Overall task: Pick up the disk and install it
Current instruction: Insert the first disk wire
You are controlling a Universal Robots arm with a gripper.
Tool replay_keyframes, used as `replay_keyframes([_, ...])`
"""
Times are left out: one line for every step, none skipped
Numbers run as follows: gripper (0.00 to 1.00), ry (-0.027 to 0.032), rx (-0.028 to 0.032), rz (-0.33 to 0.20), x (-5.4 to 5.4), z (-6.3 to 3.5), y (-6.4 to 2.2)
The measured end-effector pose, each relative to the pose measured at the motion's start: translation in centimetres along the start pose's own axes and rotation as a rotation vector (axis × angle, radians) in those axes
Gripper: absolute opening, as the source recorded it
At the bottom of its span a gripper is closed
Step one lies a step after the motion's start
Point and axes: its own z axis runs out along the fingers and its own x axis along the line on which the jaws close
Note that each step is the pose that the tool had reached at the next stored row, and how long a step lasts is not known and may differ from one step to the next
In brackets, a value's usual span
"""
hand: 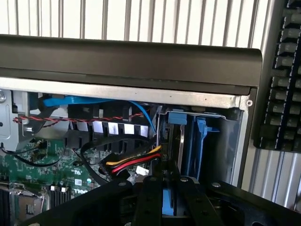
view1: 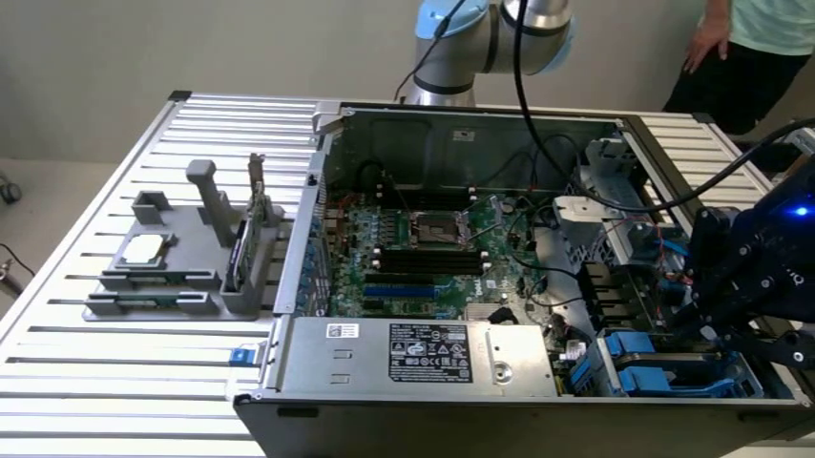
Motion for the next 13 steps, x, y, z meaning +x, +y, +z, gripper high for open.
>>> replay_keyframes([0.16, -0.0002, 0.0002, 0.003, 0.05, 0.00, 0.02])
replay_keyframes([0.16, -0.0009, 0.0004, 0.005, 0.16, 0.02, 0.04])
replay_keyframes([0.16, -0.0036, 0.0006, 0.005, 0.31, 0.02, 0.09])
replay_keyframes([0.16, -0.0069, 0.0009, 0.005, 0.44, 0.03, 0.13])
replay_keyframes([0.16, -0.0109, 0.0013, 0.006, 0.53, 0.04, 0.17])
replay_keyframes([0.16, -0.0164, 0.0018, 0.007, 0.60, 0.04, 0.23])
replay_keyframes([0.16, -0.0226, 0.0023, 0.008, 0.66, 0.05, 0.29])
replay_keyframes([0.16, -0.0304, 0.0029, 0.009, 0.70, 0.06, 0.35])
replay_keyframes([0.16, -0.0395, 0.0036, 0.011, 0.72, 0.07, 0.41])
replay_keyframes([0.16, -0.0479, 0.0043, 0.013, 0.73, 0.09, 0.45])
replay_keyframes([0.16, -0.0541, 0.0054, 0.015, 0.74, 0.11, 0.50])
replay_keyframes([0.16, -0.0579, 0.0071, 0.017, 0.75, 0.16, 0.53])
replay_keyframes([0.16, -0.0599, 0.0093, 0.020, 0.76, 0.20, 0.55])
